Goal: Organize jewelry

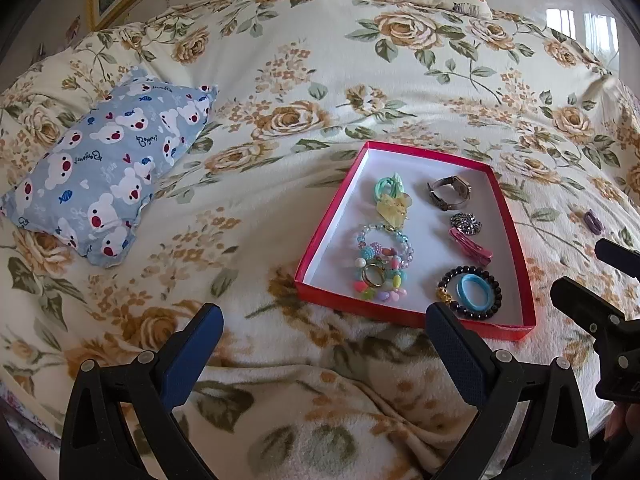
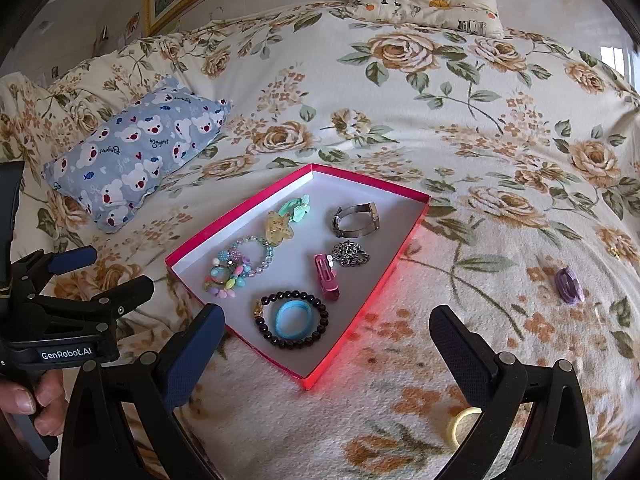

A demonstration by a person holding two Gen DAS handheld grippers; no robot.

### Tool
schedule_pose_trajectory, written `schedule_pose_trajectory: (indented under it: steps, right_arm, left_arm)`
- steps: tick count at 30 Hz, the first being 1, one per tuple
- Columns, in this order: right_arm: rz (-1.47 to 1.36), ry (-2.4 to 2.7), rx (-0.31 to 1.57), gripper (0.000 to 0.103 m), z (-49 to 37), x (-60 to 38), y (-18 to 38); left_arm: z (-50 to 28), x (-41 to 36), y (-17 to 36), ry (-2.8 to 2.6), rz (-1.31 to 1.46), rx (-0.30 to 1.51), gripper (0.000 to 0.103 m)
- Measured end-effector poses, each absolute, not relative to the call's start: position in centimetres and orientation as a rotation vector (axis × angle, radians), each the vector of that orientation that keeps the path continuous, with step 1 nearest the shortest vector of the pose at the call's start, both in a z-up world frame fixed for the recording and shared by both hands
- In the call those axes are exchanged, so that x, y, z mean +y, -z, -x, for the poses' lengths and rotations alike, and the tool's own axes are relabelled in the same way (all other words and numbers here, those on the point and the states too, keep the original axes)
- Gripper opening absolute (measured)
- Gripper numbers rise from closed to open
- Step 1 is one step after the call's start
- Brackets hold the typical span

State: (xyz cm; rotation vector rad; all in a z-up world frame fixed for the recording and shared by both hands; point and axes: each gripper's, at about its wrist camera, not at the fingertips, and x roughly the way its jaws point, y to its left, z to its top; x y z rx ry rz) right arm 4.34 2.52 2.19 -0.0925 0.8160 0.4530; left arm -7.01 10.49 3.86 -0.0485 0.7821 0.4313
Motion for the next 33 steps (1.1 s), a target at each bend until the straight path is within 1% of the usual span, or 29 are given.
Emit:
schedule_pose_trajectory:
  steps: [33]
  right_arm:
    - [0.084,-0.453,0.819,0.103,-4.22,2.77,-2.3]
  left_arm:
    - [6.7,10.41,-3.85,-0.412,0.049,0.791,0.102]
